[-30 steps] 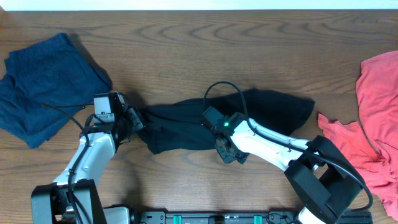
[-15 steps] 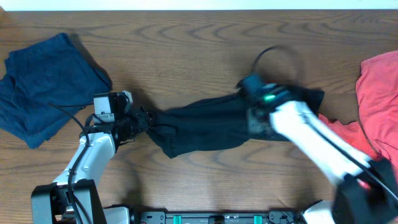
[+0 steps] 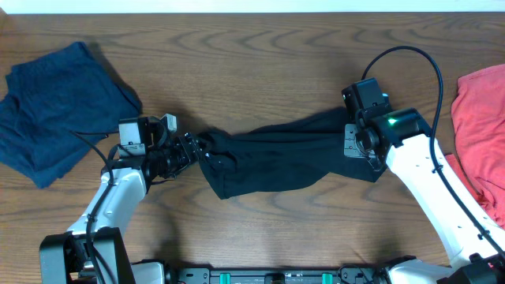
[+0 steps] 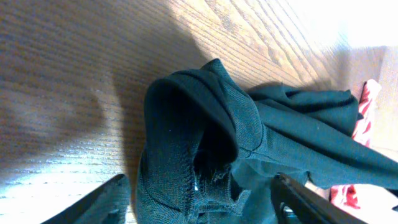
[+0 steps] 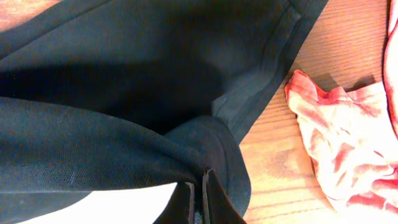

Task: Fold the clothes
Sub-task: 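Hold the black t-shirt with both grippers and stretch it taut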

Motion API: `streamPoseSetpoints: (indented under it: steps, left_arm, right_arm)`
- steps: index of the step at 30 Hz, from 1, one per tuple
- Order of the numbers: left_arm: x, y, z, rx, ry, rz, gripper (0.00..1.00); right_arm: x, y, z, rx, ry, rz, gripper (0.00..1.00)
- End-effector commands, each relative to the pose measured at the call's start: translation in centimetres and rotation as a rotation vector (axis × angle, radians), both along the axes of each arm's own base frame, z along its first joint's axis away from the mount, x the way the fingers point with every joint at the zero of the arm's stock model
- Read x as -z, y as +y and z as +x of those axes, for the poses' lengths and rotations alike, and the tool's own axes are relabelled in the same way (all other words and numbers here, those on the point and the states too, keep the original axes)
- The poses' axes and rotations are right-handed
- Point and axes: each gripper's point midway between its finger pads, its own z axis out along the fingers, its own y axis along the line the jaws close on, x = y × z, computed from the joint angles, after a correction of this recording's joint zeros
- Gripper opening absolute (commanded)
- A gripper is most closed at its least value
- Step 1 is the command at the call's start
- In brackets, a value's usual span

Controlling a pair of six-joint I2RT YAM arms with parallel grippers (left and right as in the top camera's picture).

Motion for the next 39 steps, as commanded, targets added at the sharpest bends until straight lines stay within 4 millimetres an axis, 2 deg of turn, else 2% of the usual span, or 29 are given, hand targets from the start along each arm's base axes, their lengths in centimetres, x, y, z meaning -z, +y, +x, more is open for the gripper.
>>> streamPoseSetpoints:
  steps: [1, 6, 10, 13, 17, 24, 27, 34, 39]
  left_arm:
    - [-0.3, -0.3, 0.2, 0.018, -0.013, -0.012, 0.77]
    - [-0.3, -1.1, 0.8, 0.042, -0.053, 0.034, 0.77]
    - [0.3, -1.3, 1.0, 0.043, -0.060, 0.122, 0.62]
    - [0.5, -1.6, 1.1, 0.051, -0.066, 0.151, 0.62]
    - [0.4, -1.7, 1.3, 0.053, -0.079, 0.155, 0.42]
    - [-0.7, -1.7, 2.9, 0.046, -0.167, 0.154, 0.43]
    - [-0.8, -1.7, 2.9, 0.046, -0.169, 0.154, 0.44]
    - [0.6, -1.0, 2.2, 0.027, -0.109, 0.198, 0.48]
    - [1.8, -1.8, 2.0, 0.054, -0.087, 0.202, 0.48]
  right_arm:
    - [-0.2, -0.5, 0.2, 0.001, -0.006, -0.015, 0.01]
    - [-0.2, -0.4, 0.2, 0.001, -0.006, -0.012, 0.01]
    - [-0.1, -0.5, 0.0, 0.001, 0.002, -0.015, 0.01]
    - [-0.1, -0.5, -0.1, 0.001, 0.007, -0.016, 0.01]
    - [-0.1, -0.5, -0.2, 0.001, 0.008, -0.016, 0.01]
    - [-0.1, -0.6, -0.2, 0.001, 0.012, -0.018, 0.01]
    - [-0.1, -0.6, -0.3, 0.001, 0.012, -0.018, 0.01]
    - [0.0, -0.6, -0.3, 0.001, 0.013, -0.018, 0.01]
    - [-0.1, -0.6, -0.2, 0.001, 0.012, -0.018, 0.01]
